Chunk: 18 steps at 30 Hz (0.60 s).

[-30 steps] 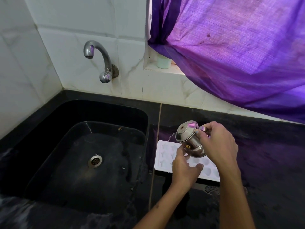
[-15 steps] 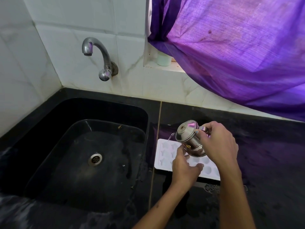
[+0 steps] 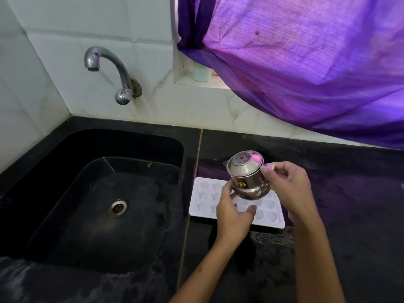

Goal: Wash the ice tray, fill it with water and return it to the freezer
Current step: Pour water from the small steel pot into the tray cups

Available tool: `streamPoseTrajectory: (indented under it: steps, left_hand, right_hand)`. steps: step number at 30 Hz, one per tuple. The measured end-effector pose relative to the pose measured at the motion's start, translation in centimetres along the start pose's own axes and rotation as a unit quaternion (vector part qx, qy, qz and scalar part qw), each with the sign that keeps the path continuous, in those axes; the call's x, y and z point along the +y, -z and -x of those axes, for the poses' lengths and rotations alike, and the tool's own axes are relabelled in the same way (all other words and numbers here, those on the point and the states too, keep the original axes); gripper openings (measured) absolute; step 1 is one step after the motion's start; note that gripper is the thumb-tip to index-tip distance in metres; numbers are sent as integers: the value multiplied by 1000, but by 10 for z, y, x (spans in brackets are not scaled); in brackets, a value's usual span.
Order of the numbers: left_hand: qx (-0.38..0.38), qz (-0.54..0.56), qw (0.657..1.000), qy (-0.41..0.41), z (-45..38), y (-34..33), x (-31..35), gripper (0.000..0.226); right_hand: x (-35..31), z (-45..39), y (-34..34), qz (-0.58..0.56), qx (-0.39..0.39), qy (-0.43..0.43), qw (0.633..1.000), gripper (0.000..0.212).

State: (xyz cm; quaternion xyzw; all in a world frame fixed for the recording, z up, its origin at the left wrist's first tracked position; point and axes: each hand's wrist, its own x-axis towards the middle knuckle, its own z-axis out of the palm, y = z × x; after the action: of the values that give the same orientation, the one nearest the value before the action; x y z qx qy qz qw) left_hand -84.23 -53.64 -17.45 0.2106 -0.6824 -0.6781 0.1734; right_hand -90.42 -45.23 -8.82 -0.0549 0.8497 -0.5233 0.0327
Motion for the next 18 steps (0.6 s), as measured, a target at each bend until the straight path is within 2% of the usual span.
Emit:
streamPoseTrajectory:
  steps: [3,6,8,11,18]
  left_hand:
    - [-28,7,1000,-3,4,-12,1,75]
    - [-69,8,998,3,12,-31,1,78]
    - [-99,8,995,8,20,-46,-1,81]
    - [-133,19,991,17,33,-66,-7,86]
    - [-160,48,984,68,45,-100,-10,76]
  right_hand:
    - [7,0,21,-42,8,-15,999,5]
    - [16,2,43,-26,27,-17,999,10]
    - [25,4,57,1,46,-16,999,18]
    - [31,6,76,57,62,-21,996,14]
    - [42,4,99,202,57,-16,978,16]
